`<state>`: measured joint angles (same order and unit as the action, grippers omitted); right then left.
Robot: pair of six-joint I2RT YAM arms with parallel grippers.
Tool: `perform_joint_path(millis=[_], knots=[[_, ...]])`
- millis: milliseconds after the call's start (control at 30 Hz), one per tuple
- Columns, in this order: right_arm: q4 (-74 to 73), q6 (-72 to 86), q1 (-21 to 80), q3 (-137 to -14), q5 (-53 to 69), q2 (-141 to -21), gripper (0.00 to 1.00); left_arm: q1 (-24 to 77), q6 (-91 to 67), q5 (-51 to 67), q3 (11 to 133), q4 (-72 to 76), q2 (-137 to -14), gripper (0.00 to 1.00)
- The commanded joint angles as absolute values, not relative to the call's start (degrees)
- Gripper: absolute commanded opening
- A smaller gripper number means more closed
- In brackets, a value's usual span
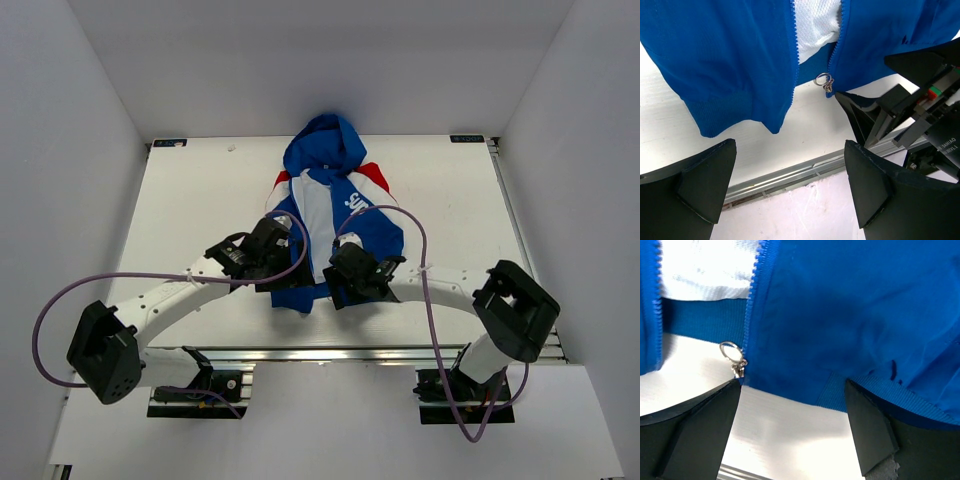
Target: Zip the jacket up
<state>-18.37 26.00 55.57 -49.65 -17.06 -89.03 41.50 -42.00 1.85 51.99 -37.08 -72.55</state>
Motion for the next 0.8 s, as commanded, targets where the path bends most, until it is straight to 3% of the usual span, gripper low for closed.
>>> perform_joint_path(millis=[0,500,767], knots=[[-19.25,27.07,55.81,-52.03,-18.9,-90.35,0.89,41.84,-42.01,0.79,52.38,-37.35,-72.16,0.98],[-18.37,24.26,55.81,-54.22,-15.47,-96.41,0.89,41.84,-42.36,-1.49,53.79,-38.49,-73.65,0.98],[-21.88,24.43,55.28,-57.22,-15.82,-101.59,0.7,41.84,-43.77,-3.95,54.93,-40.69,-73.39,0.98]])
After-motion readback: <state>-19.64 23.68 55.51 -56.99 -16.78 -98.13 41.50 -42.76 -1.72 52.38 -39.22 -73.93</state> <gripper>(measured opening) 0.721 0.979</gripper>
